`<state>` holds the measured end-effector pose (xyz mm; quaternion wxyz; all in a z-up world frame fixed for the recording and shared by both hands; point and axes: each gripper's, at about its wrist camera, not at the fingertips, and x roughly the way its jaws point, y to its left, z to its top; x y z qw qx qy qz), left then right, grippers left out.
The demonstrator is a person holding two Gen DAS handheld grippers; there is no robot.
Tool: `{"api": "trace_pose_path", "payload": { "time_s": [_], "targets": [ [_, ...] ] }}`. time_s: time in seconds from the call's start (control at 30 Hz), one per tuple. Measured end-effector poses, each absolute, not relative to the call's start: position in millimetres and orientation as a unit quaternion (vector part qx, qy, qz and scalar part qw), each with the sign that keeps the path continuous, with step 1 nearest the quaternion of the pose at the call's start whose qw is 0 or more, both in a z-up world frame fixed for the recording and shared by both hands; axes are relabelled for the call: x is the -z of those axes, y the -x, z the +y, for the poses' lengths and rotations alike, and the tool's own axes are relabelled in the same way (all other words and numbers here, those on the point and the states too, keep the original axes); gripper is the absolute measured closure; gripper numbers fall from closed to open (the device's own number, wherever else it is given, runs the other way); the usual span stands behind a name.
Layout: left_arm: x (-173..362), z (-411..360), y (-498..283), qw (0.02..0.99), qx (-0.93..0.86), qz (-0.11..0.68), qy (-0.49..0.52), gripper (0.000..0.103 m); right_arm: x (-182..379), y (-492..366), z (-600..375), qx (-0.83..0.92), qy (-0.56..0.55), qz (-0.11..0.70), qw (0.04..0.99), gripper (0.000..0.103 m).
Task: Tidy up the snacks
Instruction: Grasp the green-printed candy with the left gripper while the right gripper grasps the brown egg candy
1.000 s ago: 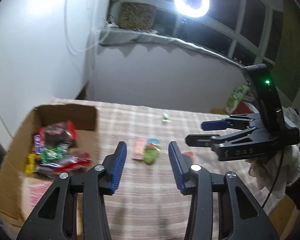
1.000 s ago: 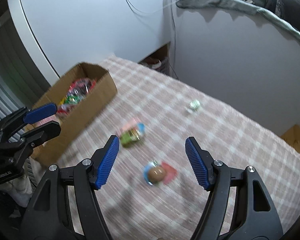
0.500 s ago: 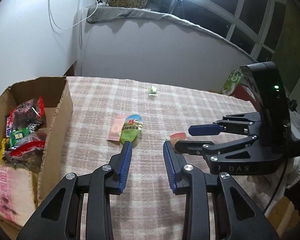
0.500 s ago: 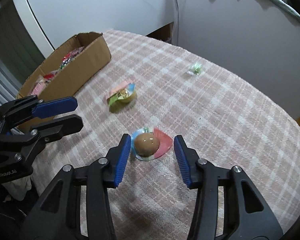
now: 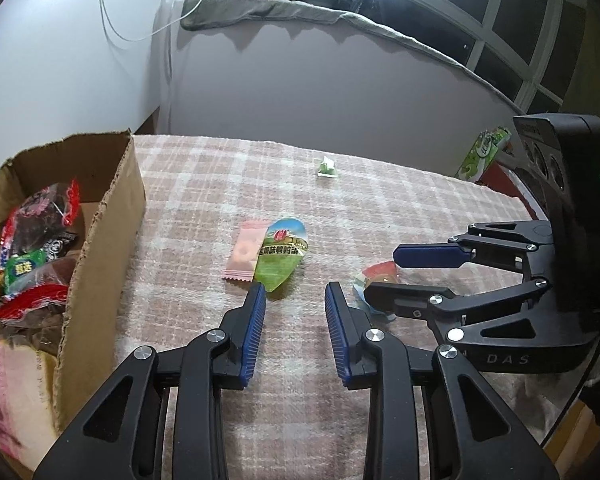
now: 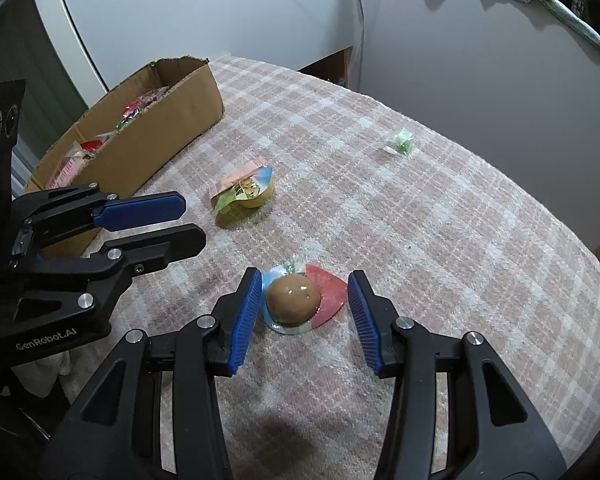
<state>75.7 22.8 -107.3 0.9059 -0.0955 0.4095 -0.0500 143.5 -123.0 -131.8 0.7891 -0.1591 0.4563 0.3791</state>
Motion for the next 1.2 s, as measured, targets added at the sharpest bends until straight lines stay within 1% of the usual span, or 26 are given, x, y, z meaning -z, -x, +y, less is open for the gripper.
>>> {"api": "trace_pose_path", "payload": {
  "time_s": [0.27,0.73,0.8,0.97,1.13,1.2],
  "targets": [
    [121.2,36.4,-82.8,0.896,0.051,0.425,0.123,0.074,136.2,-147.9,-119.1,-0.379,0.168,0.453,0.79,0.056],
    [123.4,33.4,-101.2,0.892,0.048,0.435,0.111,0.074,140.9,-147.5,-117.2,-0.372,0.196,0.442,0.792,0.056],
    [123.4,29.5,-105.8,0.892,0.042,0.438,0.099,0.073,140.8,-149.7,-118.0,-0.37,0.197,0.442,0.793,0.056],
    [122.8,20.6,-115.6,0.896,0.024,0.438,0.069,0.066,140.5,-155.5,-122.2,-0.368,0.193,0.446,0.793,0.056],
    [124.6,19.7,-120.4,0.897,0.017,0.437,0.066,0.066,139.7,-157.3,-125.3,-0.375,0.182,0.447,0.791,0.055],
    [125.6,17.3,-120.3,0.896,0.02,0.439,0.06,0.066,139.5,-156.5,-124.1,-0.378,0.183,0.445,0.791,0.053]
  ]
}}
